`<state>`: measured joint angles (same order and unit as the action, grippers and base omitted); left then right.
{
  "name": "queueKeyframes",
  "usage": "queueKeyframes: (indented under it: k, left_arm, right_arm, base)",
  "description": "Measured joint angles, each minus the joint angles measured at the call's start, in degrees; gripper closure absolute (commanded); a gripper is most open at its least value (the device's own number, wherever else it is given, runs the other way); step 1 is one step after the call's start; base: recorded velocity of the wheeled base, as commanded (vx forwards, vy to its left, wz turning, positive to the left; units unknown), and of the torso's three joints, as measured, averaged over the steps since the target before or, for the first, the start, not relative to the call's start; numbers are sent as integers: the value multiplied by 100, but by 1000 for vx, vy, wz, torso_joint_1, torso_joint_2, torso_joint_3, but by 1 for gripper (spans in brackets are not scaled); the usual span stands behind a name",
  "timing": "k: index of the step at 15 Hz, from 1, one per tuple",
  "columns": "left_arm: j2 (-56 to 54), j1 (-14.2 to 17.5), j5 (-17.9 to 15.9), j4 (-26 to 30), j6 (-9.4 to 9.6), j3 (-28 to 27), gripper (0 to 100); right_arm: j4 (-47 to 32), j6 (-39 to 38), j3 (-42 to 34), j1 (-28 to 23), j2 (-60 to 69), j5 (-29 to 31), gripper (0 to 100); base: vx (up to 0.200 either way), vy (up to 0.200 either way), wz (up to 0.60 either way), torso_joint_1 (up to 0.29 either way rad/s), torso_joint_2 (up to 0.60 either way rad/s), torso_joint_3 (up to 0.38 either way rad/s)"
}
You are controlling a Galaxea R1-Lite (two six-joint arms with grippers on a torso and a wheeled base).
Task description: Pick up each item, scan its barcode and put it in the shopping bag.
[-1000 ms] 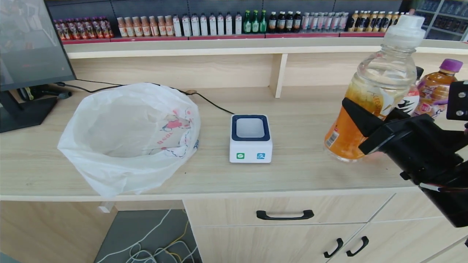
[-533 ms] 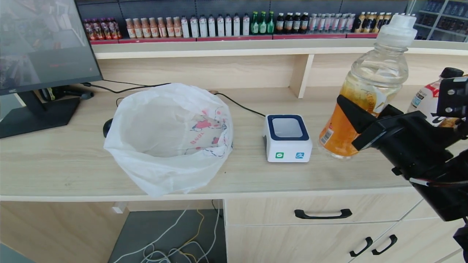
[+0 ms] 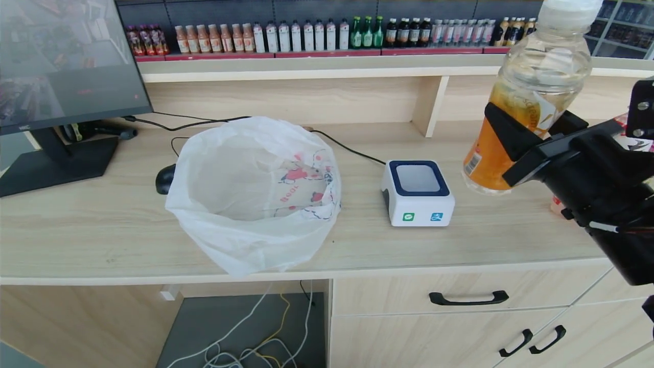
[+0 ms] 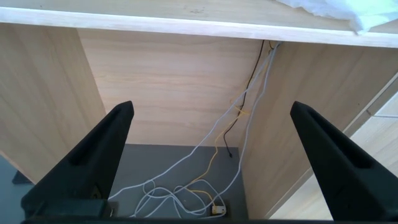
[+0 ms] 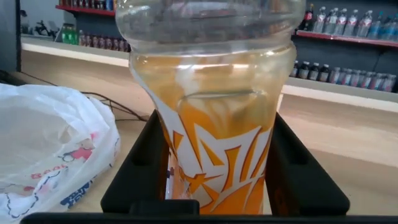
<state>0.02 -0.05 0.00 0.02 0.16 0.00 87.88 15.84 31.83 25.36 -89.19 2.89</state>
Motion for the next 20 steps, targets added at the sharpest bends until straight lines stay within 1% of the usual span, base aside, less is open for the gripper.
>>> queueKeyframes:
  k: [2,3,7,10,12,16,20]
  left_arm:
    - [0,7,0,-2,-6,0,0]
    - [0,5,0,-2,-6,0,0]
    - [0,5,0,-2,-2,0,0]
    - [0,5,0,-2,0,0,0]
    - [0,5,0,-2,-5,0,0]
    - [0,5,0,-2,-2,0,0]
    - [0,5,0,-2,0,0,0]
  right_arm:
    - [13,419,194,-2,-78,-340,100]
    - [15,592,236,41,-119,-411,100]
    - [30,1314,447,336,-445,-491,100]
    - [33,1810,944,419,-908,-1271,100]
    - [33,1908,1261,427,-1230,-1540,100]
    - [44,2076,1734,245,-1765,-2384,100]
    - [52,2421,1816,-234,-1919,-3074,100]
  base:
    - [0,0,0,0,0,0]
    - [0,0,0,0,0,0]
    - [0,0,0,0,0,0]
    - [0,0,0,0,0,0]
    - [0,0,0,0,0,0]
    - [0,0,0,0,0,0]
    - [0,0,0,0,0,0]
